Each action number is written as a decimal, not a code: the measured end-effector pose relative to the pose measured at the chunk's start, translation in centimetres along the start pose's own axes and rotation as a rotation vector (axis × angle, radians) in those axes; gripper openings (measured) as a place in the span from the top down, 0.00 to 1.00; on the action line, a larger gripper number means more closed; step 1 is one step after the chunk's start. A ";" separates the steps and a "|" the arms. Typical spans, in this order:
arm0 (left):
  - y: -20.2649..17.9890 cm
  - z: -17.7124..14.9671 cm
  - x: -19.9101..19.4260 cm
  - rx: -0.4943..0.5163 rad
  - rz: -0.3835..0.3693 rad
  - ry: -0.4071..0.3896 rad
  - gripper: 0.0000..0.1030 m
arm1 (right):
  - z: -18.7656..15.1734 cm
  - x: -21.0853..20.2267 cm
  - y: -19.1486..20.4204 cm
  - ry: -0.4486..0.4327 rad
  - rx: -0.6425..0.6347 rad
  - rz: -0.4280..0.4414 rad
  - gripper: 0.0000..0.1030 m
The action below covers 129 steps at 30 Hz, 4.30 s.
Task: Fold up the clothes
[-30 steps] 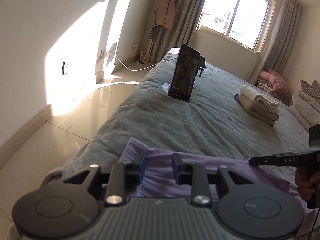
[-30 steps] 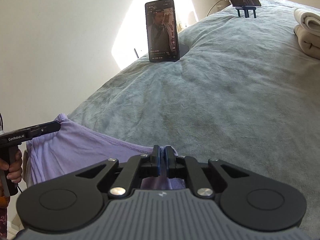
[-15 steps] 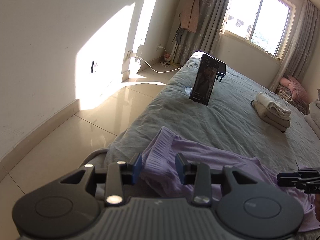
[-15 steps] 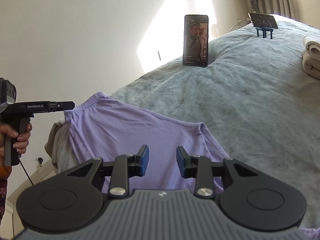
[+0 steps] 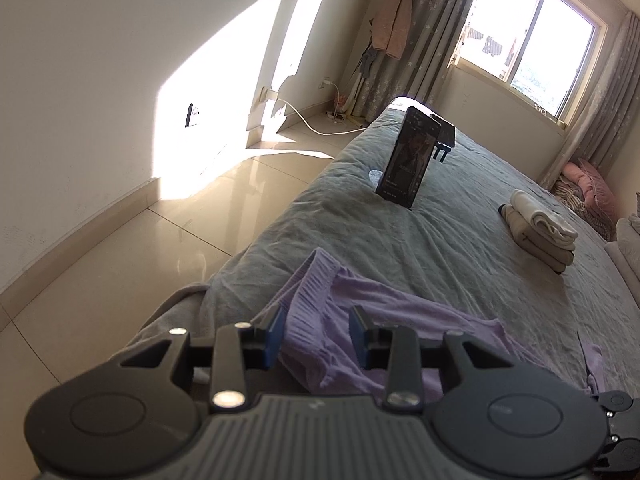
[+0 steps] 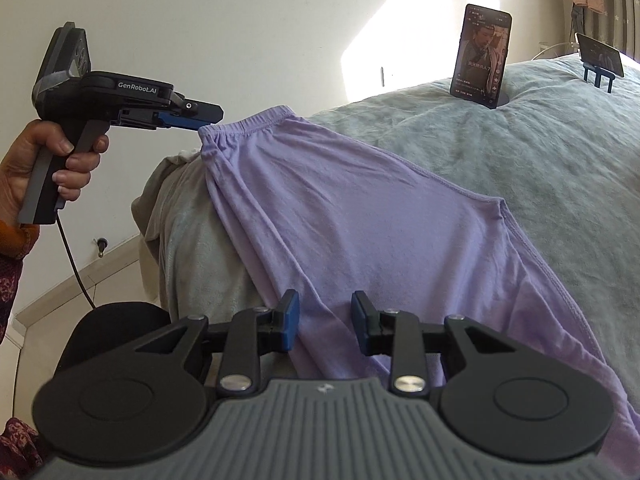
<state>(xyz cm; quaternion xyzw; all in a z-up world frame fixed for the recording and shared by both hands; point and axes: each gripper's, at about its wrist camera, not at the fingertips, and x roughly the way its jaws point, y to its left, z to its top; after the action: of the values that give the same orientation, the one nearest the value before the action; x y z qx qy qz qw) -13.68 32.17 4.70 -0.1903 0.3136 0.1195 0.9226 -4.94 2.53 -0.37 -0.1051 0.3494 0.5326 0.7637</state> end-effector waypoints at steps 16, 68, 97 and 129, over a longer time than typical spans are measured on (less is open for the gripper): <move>0.3 0.4 -0.1 -0.007 -0.002 -0.064 0.99 | -0.1 -2.3 1.4 -0.113 -0.057 -0.086 0.99; 2.3 -2.0 -0.5 -0.144 0.021 -0.011 0.77 | 4.7 9.3 5.2 -0.116 0.124 0.315 0.87; 5.7 -3.1 0.0 -0.236 -0.051 -0.165 0.71 | 5.5 6.9 2.8 -0.217 0.250 0.281 0.87; -3.7 -3.6 1.0 0.063 -0.221 -0.159 0.48 | 0.5 0.7 -2.6 -0.186 0.302 0.046 0.60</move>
<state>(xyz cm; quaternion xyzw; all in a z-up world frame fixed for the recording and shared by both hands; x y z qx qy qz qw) -13.53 27.45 2.44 -0.1849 0.2203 0.0218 0.9575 -2.34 2.23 -1.04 0.0683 0.3557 0.4989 0.7873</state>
